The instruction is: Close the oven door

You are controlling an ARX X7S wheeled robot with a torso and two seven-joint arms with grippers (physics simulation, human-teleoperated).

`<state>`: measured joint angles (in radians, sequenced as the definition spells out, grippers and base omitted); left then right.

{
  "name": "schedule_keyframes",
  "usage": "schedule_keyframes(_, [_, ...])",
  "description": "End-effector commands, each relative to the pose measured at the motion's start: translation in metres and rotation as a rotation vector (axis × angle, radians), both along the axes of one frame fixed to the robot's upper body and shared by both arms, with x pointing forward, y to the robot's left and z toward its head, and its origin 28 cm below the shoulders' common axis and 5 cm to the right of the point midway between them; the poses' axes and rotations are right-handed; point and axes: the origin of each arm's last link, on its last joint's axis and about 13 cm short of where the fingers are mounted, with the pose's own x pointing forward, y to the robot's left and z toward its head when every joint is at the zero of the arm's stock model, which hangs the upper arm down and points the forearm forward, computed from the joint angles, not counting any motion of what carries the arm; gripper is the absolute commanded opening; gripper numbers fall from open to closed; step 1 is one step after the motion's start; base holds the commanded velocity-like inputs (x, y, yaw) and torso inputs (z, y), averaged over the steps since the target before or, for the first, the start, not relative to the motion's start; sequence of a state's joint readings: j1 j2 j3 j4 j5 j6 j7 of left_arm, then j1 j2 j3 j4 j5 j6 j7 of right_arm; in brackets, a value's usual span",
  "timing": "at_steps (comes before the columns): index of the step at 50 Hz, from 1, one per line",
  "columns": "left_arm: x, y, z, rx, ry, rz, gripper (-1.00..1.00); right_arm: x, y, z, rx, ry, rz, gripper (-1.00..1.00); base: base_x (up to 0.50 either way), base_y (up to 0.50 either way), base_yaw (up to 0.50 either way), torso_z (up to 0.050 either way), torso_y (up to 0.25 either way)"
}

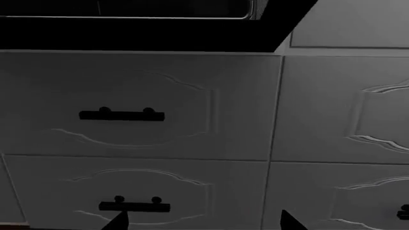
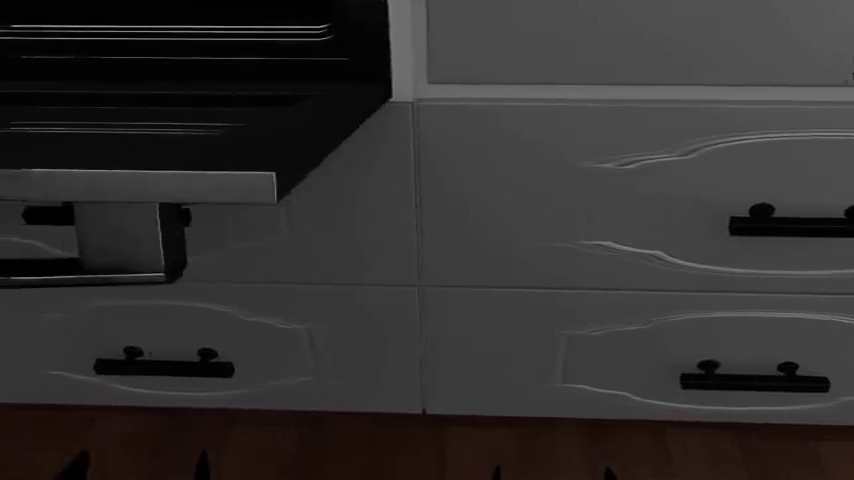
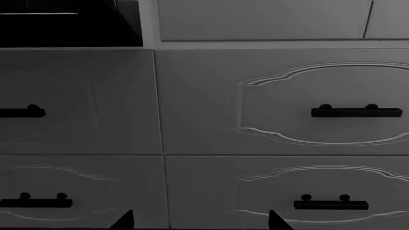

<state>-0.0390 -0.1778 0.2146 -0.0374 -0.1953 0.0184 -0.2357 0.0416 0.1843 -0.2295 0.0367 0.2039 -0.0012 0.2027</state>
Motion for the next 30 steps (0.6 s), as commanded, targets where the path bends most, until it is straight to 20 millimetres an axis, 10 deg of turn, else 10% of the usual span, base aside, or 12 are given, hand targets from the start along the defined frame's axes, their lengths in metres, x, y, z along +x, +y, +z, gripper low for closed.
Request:
schedule_keyframes(1, [0.0004,0.0001,-0.0004,-0.001,0.003,0.001,1.0,-0.0001,0.0,-0.0002,0.0,0.001,0.001,1.0,0.0,0.45,0.0,0.0,0.0])
schedule_keyframes(30, [0.0013,0.0003,-0.0002,-0.001,0.01,0.009,1.0,0.0008,-0.0003,0.0,0.004,0.004,-0.002,1.0,0.0,0.45,0.0,0.0,0.0])
